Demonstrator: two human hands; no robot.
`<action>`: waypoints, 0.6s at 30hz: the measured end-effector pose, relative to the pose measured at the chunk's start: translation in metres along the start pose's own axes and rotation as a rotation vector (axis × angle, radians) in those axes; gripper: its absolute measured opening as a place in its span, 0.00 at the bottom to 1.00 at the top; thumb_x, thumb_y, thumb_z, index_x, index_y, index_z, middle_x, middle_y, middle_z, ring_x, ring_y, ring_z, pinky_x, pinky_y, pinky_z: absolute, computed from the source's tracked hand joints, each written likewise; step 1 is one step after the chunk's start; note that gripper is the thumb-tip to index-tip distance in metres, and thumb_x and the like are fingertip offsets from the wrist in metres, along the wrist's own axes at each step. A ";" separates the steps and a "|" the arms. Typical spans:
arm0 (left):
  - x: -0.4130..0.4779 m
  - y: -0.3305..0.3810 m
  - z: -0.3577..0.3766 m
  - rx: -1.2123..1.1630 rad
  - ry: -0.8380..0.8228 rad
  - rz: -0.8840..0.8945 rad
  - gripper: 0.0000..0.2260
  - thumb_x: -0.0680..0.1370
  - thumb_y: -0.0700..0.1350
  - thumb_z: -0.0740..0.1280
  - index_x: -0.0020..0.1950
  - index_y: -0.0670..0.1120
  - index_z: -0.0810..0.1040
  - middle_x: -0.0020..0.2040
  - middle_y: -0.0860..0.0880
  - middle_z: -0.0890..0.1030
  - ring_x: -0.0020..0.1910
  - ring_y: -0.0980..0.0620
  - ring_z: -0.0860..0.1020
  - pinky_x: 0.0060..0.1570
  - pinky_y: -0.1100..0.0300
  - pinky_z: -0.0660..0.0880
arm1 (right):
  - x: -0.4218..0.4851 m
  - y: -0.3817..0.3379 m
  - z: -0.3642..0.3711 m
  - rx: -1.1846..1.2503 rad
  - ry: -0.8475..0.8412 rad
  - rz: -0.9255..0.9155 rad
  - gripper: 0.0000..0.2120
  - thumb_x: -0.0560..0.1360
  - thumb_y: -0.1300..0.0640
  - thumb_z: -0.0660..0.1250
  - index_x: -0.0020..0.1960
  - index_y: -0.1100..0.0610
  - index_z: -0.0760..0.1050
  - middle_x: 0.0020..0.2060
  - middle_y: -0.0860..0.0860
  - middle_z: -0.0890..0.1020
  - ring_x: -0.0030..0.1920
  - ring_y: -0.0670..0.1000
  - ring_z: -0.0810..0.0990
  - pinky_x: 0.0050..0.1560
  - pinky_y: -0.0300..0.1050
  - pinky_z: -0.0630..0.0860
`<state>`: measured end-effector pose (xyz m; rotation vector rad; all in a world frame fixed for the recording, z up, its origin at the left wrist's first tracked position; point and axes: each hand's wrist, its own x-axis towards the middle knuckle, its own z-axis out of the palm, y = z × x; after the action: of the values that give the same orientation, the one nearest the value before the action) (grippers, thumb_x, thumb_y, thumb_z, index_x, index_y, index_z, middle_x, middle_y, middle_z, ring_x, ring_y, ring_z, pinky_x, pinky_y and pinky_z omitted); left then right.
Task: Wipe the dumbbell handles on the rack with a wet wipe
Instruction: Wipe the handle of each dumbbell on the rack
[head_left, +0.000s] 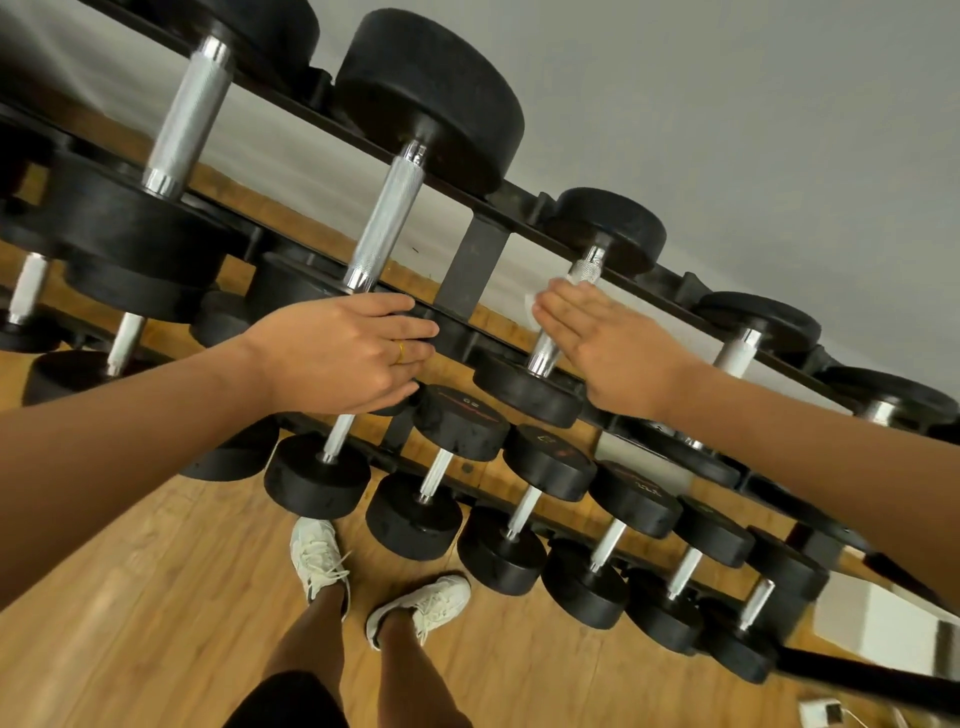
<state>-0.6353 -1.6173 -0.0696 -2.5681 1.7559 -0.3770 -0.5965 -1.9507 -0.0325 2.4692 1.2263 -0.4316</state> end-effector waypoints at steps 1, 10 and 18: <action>0.000 0.000 0.000 -0.002 0.006 -0.002 0.22 0.86 0.48 0.52 0.59 0.41 0.85 0.59 0.43 0.85 0.67 0.43 0.80 0.72 0.44 0.69 | 0.001 0.003 -0.003 0.009 0.011 -0.003 0.37 0.74 0.63 0.62 0.81 0.61 0.52 0.80 0.60 0.56 0.80 0.59 0.51 0.79 0.54 0.45; 0.000 0.001 0.001 -0.019 0.026 -0.015 0.23 0.86 0.48 0.52 0.58 0.42 0.86 0.59 0.44 0.86 0.66 0.44 0.80 0.73 0.45 0.67 | -0.001 -0.004 -0.002 0.092 -0.026 -0.032 0.38 0.74 0.66 0.65 0.80 0.61 0.54 0.79 0.59 0.58 0.80 0.58 0.52 0.79 0.54 0.47; 0.001 0.002 -0.001 -0.031 0.024 -0.025 0.23 0.86 0.49 0.53 0.59 0.40 0.85 0.58 0.41 0.86 0.65 0.43 0.81 0.71 0.44 0.70 | -0.005 -0.009 0.005 0.160 -0.054 -0.139 0.38 0.72 0.69 0.69 0.79 0.61 0.58 0.78 0.59 0.62 0.80 0.59 0.55 0.78 0.53 0.46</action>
<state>-0.6371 -1.6187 -0.0685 -2.6202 1.7521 -0.3857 -0.6071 -1.9516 -0.0360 2.4925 1.3957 -0.6530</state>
